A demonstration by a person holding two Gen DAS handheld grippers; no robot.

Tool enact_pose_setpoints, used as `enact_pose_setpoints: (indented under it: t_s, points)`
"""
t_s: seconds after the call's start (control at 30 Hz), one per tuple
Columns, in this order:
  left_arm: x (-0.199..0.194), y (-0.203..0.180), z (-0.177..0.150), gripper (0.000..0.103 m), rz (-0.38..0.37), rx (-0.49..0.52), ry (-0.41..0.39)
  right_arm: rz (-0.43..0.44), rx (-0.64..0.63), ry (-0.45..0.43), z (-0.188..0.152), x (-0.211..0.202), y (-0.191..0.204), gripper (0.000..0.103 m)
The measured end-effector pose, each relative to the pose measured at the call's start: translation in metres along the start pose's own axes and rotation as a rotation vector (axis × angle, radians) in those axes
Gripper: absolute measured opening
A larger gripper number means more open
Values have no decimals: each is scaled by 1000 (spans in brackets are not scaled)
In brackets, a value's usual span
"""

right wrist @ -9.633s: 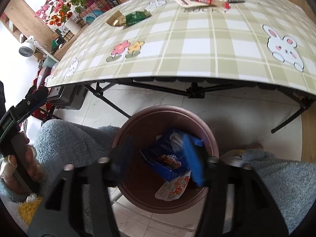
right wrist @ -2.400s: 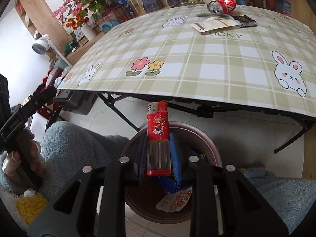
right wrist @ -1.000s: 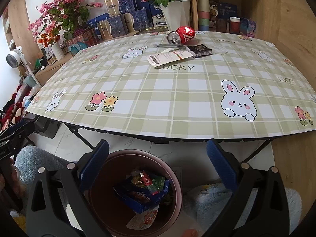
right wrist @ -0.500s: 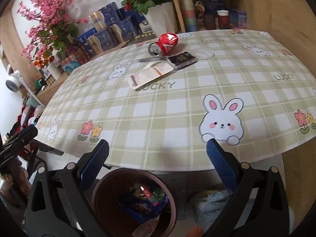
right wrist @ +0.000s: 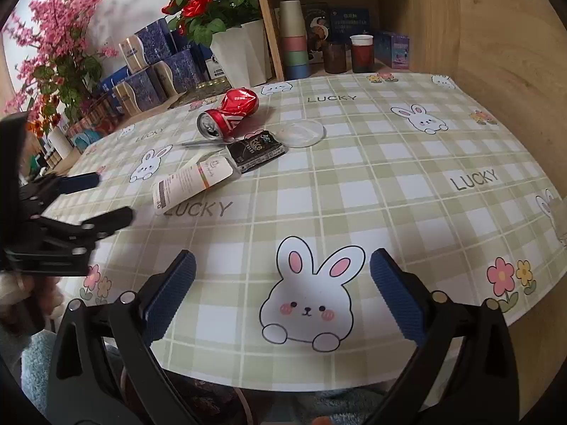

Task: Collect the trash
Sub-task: 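Reach the left gripper to the white Happy infinity card and grasp it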

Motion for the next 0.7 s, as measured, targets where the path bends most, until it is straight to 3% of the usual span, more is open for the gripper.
enact_pose_setpoints:
  t_s: [0.2,0.27,0.33,0.57,0.7]
  points:
    - [55,-4,19,94,-21,59,84,24,28,20,3,10,-11,97]
    - [66,-4,24,80,-16,83,105,30,29,21,3,12,-12,97]
    - [75,-3,28,76,-33,94,112,35,31,24,3,13,-13,97]
    - [83,3,35,76,-64,113,131,56,55,33,3,17,-18,97]
    - [88,13,37,76,-133,43,168,58,56,41,1,18,-17,97]
Point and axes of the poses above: each gripper's, at about its wrist camera, not at the fingertips, and x roughly the way its jaws point, y to its left, z to its top, the point moved 1 cm from there along x, roughly the way its jaws point, and after that the axes turned 3 degrees about -z, right-handed, at the moved point
